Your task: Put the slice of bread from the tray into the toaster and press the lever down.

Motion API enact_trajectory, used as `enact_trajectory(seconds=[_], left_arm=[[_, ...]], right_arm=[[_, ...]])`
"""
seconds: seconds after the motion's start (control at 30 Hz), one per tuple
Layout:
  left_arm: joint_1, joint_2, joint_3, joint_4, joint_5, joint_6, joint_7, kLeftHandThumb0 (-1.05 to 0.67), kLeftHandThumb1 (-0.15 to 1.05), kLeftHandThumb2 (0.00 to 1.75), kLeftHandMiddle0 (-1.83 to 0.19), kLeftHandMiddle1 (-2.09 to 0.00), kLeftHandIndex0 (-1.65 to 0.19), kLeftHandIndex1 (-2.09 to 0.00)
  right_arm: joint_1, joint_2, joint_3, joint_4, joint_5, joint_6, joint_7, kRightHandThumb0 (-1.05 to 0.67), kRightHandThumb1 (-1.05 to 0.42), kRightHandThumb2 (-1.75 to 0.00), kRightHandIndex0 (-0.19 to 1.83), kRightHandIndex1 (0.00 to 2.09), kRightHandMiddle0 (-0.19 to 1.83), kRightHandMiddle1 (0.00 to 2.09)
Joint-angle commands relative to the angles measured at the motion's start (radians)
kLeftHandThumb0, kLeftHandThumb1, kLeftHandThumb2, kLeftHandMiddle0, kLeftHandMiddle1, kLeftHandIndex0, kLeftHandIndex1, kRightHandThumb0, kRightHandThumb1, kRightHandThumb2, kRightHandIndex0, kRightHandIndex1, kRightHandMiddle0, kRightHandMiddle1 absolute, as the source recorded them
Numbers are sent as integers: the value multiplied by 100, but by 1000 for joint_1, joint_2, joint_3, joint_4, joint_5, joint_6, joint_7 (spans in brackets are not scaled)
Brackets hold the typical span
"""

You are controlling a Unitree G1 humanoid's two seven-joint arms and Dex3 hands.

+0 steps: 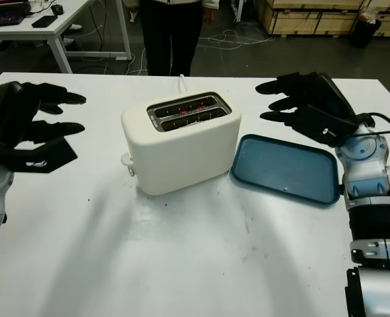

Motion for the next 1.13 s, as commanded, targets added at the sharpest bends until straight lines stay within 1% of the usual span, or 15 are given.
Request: enact_trajectory(seconds=[0.0, 0.33, 0.57, 0.8, 0.97, 1.1], left_arm=[[-18, -3, -9, 4, 12, 2, 5, -52, 69, 0, -99, -51, -106, -2], [-22, -7, -27, 14, 21, 2, 13, -50, 68, 0, -97, -57, -107, -2], [-23, -10, -27, 27, 25, -6, 20, -47, 70, 1, -94, -61, -106, -1], [-13, -24, -31, 32, 28, -9, 37, -45, 69, 0, -93, -66, -108, -2], [-5, -22, -34, 22, 30, -9, 32, -45, 69, 0, -92, -69, -108, -2], [7, -28, -34, 4, 28, -3, 31, -45, 69, 0, -89, -71, -107, -1]], right_arm=[[-21, -9, 3, 16, -2, -12, 2, -44, -77, 0, 96, 4, 82, 0], [-22, -6, 8, 65, -3, -67, -10, -40, -76, 0, 99, 3, 83, 0], [-17, 0, 9, 61, 6, -52, -2, -42, -76, 0, 99, 2, 82, 0], [27, 5, 22, -15, -4, 13, 1, -45, -76, 0, 100, 2, 83, 1], [65, 9, 21, -75, 8, 28, 9, -41, -75, 0, 100, 2, 84, 1], [84, 5, 17, -103, 9, 17, 9, -41, -75, 0, 100, 1, 84, 0]])
